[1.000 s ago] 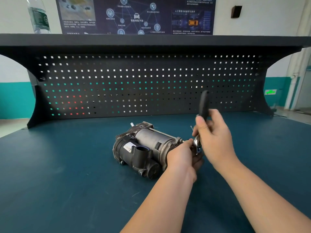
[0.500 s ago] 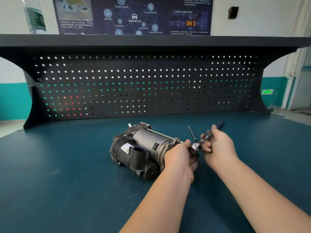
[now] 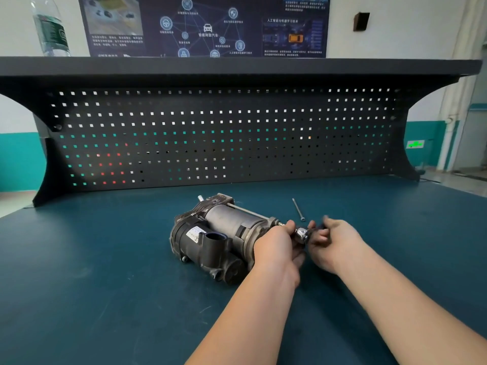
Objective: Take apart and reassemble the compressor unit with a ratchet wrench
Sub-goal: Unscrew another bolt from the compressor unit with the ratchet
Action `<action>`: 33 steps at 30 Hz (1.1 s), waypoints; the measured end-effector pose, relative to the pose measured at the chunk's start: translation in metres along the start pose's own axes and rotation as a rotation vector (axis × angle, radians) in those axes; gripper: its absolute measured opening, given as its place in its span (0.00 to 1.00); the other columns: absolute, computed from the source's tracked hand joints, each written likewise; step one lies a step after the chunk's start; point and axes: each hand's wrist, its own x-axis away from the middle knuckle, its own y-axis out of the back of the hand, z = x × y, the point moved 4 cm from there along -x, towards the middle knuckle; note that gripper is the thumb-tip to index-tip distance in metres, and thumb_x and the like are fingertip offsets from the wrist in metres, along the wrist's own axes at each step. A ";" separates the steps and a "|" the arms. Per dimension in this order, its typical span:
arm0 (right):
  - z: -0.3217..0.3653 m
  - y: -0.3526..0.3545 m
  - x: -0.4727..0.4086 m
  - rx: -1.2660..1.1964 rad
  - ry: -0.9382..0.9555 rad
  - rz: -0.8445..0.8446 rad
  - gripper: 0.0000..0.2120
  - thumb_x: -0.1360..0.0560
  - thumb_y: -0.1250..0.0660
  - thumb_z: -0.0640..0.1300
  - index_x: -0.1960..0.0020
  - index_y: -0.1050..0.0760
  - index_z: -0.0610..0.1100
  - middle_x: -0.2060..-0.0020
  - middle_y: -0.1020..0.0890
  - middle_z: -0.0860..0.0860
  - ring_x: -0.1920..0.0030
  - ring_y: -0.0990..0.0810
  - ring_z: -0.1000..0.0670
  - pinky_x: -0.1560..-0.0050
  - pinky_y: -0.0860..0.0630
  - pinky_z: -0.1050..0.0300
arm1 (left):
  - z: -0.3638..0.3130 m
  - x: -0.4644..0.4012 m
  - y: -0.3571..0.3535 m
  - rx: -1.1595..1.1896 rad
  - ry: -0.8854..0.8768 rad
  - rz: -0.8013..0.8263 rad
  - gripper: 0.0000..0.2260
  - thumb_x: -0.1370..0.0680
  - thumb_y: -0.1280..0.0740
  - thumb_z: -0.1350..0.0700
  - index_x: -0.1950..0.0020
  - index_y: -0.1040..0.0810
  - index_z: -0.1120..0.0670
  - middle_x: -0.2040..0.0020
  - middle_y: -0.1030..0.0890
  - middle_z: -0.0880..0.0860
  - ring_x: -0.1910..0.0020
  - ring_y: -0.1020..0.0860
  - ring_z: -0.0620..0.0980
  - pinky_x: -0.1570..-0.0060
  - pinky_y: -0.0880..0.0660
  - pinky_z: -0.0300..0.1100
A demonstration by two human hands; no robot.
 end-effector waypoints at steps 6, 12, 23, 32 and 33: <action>0.014 -0.038 0.051 1.008 1.059 0.515 0.03 0.25 0.38 0.54 0.55 0.28 0.55 0.72 0.23 0.51 0.74 0.28 0.54 0.72 0.29 0.57 | 0.000 0.002 0.001 -0.041 0.002 0.007 0.05 0.23 0.35 0.57 0.53 0.21 0.58 0.55 0.20 0.57 0.60 0.23 0.52 0.62 0.26 0.41; 0.020 -0.020 0.019 0.508 0.566 0.173 0.10 0.19 0.40 0.48 0.58 0.31 0.46 0.71 0.27 0.46 0.83 0.35 0.59 0.83 0.40 0.67 | 0.000 0.000 0.002 -0.024 -0.005 -0.025 0.03 0.23 0.35 0.60 0.53 0.23 0.58 0.57 0.20 0.57 0.61 0.23 0.52 0.60 0.27 0.43; 0.020 -0.035 0.043 0.912 1.007 0.457 0.08 0.21 0.39 0.50 0.59 0.29 0.56 0.74 0.23 0.50 0.78 0.31 0.58 0.76 0.34 0.67 | 0.003 -0.003 0.003 -0.031 0.002 -0.028 0.10 0.23 0.34 0.56 0.45 0.21 0.60 0.55 0.19 0.56 0.61 0.21 0.52 0.63 0.26 0.41; 0.001 0.002 0.000 0.049 0.025 -0.014 0.13 0.18 0.42 0.44 0.62 0.36 0.42 0.67 0.29 0.46 0.88 0.40 0.59 0.88 0.45 0.69 | 0.000 -0.001 0.001 0.002 0.015 -0.011 0.10 0.22 0.36 0.60 0.42 0.24 0.61 0.54 0.19 0.59 0.62 0.22 0.51 0.65 0.28 0.41; 0.000 0.001 -0.001 0.047 0.039 -0.001 0.13 0.18 0.42 0.44 0.61 0.36 0.42 0.67 0.30 0.47 0.88 0.40 0.59 0.88 0.45 0.69 | -0.001 -0.001 0.000 -0.001 0.014 -0.006 0.10 0.22 0.36 0.60 0.42 0.24 0.61 0.54 0.18 0.58 0.62 0.22 0.51 0.63 0.27 0.41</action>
